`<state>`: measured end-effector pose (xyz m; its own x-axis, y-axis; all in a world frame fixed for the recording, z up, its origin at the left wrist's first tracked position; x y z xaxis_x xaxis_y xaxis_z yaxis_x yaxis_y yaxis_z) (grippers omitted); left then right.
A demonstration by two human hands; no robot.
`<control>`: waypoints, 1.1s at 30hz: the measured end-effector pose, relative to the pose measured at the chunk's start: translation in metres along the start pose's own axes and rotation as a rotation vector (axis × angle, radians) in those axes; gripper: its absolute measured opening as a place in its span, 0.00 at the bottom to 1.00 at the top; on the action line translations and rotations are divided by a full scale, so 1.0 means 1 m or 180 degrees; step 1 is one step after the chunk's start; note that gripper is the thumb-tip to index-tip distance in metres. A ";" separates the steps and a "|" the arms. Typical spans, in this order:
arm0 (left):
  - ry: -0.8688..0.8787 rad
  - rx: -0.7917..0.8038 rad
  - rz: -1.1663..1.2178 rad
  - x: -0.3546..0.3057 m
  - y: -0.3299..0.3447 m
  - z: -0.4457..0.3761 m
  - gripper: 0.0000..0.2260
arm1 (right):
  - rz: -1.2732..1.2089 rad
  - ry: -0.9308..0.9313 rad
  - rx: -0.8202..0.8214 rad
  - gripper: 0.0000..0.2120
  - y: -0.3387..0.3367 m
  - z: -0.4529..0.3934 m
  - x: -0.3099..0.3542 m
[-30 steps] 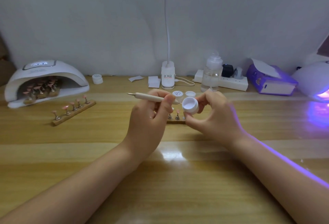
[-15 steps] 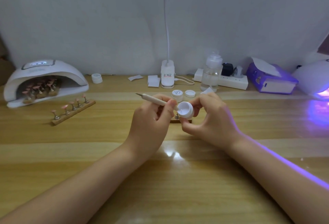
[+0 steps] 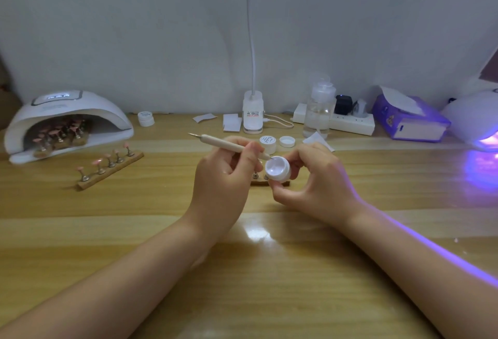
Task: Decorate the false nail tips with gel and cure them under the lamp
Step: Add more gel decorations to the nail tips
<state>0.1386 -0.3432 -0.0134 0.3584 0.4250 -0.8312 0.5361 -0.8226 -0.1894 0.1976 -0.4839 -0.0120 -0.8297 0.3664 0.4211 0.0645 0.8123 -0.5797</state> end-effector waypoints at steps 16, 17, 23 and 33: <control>-0.0971 -0.0208 0.1985 -0.013 -0.010 -0.019 0.13 | -0.0094 -0.0015 -0.0040 0.11 0.003 0.002 -0.001; -0.1011 -0.0206 0.2066 -0.012 -0.010 -0.020 0.14 | -0.0094 -0.0004 -0.0040 0.11 0.003 0.002 -0.001; -0.1162 -0.0178 0.1845 0.000 -0.005 -0.017 0.14 | -0.0141 0.0034 -0.0053 0.13 0.002 0.003 -0.002; -0.0504 -0.0283 0.1139 0.007 -0.013 -0.015 0.10 | -0.0639 0.1618 -0.0615 0.14 -0.012 0.004 -0.054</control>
<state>0.1459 -0.3240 -0.0087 0.4159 0.0483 -0.9081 0.4652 -0.8693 0.1669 0.2392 -0.5146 -0.0306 -0.4686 0.3297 0.8196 0.0728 0.9390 -0.3361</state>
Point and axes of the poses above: each hand's wrist, its own z-axis away from the middle knuckle, its own y-axis out of the palm, x = y × z, the point moved 6 cm from there along -z, towards the middle knuckle, and after that the axes turned 4 degrees about -z, right-handed, at the moved point
